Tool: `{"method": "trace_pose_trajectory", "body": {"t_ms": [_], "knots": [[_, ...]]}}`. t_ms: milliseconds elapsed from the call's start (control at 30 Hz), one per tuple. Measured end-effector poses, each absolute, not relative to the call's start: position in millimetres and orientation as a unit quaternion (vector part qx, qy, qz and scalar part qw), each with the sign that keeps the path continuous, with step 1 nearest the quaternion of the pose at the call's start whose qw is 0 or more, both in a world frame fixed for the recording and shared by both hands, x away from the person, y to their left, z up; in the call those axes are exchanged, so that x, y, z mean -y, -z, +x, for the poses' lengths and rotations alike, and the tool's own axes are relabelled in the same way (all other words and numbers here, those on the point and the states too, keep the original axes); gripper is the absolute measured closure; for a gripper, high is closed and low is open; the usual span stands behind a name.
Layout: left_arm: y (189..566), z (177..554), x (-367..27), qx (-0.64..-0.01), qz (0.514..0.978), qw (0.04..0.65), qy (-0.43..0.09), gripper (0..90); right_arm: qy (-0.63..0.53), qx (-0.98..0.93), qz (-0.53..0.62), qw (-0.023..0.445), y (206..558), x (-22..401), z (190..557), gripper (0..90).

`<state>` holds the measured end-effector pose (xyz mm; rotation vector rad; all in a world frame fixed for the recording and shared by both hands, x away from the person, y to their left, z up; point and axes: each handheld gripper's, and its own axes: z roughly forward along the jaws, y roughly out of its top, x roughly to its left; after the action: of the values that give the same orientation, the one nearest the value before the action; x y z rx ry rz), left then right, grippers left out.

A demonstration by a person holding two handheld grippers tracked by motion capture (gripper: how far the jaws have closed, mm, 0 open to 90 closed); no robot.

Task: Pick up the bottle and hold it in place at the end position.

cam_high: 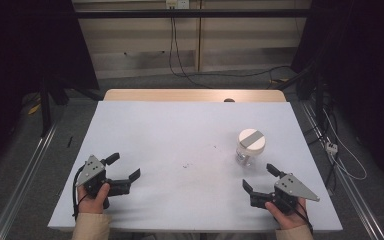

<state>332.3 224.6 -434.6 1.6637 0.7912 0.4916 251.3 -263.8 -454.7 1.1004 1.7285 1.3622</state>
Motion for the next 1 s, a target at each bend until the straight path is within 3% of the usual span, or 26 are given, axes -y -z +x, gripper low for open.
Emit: {"method": "trace_pose_trajectory", "body": {"t_ms": [833, 1000], "knots": [[435, 337, -223, -0.334, 0.713, 0.582, -0.205, 3.1, -0.504, -0.658, 0.441, 0.345, 454, 273, 278, 3.1], [436, 339, -221, -0.332, 0.716, 0.58, -0.204, 3.1, -0.505, -0.657, 0.453, 0.328, 456, 276, 289, 3.6]]}}
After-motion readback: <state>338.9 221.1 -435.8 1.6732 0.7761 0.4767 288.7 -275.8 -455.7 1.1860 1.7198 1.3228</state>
